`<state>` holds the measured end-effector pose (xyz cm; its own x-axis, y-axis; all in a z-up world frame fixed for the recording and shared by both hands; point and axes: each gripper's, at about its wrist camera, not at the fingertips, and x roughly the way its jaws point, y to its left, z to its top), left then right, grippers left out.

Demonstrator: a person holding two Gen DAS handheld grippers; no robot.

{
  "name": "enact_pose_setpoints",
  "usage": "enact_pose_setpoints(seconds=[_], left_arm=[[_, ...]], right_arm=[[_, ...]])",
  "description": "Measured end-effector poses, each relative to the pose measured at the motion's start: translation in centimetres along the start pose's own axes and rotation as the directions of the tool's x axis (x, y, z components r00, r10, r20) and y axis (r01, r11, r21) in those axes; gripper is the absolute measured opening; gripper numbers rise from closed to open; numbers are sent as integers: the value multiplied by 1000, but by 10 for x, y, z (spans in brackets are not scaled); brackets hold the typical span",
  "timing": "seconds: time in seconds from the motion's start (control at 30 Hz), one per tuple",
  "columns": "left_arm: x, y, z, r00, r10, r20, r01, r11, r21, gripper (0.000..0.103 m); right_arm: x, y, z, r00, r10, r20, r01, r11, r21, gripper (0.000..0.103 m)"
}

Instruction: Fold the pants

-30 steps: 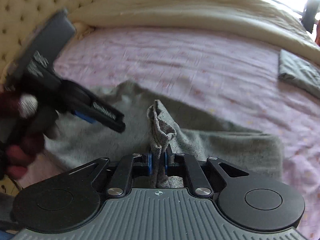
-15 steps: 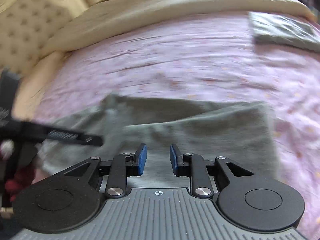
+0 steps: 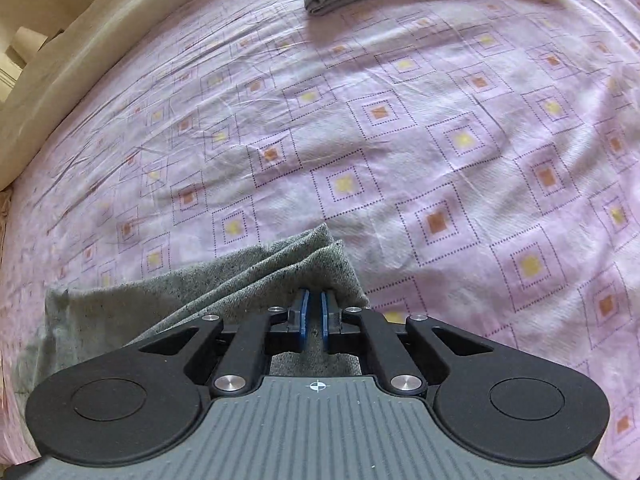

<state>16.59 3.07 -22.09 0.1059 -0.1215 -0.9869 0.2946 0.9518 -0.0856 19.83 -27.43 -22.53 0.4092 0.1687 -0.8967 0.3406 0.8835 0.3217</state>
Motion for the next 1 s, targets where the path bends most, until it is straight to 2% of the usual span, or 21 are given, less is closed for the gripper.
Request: enact_pose_setpoints(seconds=[0.1, 0.23, 0.37, 0.47, 0.57, 0.7, 0.8, 0.9, 1.0], left_arm=[[-11, 6, 6, 999, 36, 22, -35, 999, -39, 68], [-28, 14, 18, 995, 77, 66, -72, 994, -79, 67], [-44, 18, 30, 988, 115, 104, -99, 984, -149, 67], [-52, 18, 40, 989, 125, 83, -104, 969, -224, 67], [-64, 20, 54, 991, 121, 47, -103, 952, -287, 67], [-88, 11, 74, 987, 159, 14, -144, 928, -345, 67], [-109, 2, 86, 968, 251, -11, -237, 895, -377, 66], [-131, -15, 95, 947, 320, -15, -305, 886, -349, 64], [-162, -26, 106, 960, 278, 29, -245, 888, -389, 64]], right_arm=[[-2, -2, -6, 1000, 18, -3, -18, 1000, -26, 6], [-18, -11, -26, 1000, 30, -3, -30, 999, -11, 6], [-43, -11, -54, 998, 46, 33, -43, 995, -90, 6], [-33, -15, -68, 999, 20, -44, -25, 991, -130, 6], [-30, -16, -72, 999, 21, -40, -26, 991, -128, 6], [-32, -15, -70, 998, 33, -47, -39, 992, -120, 6], [-33, -15, -71, 997, 31, -64, -39, 991, -126, 6], [-37, -13, -71, 997, 19, -80, -31, 988, -152, 6], [-37, -9, -71, 996, 9, -93, -25, 984, -175, 6]])
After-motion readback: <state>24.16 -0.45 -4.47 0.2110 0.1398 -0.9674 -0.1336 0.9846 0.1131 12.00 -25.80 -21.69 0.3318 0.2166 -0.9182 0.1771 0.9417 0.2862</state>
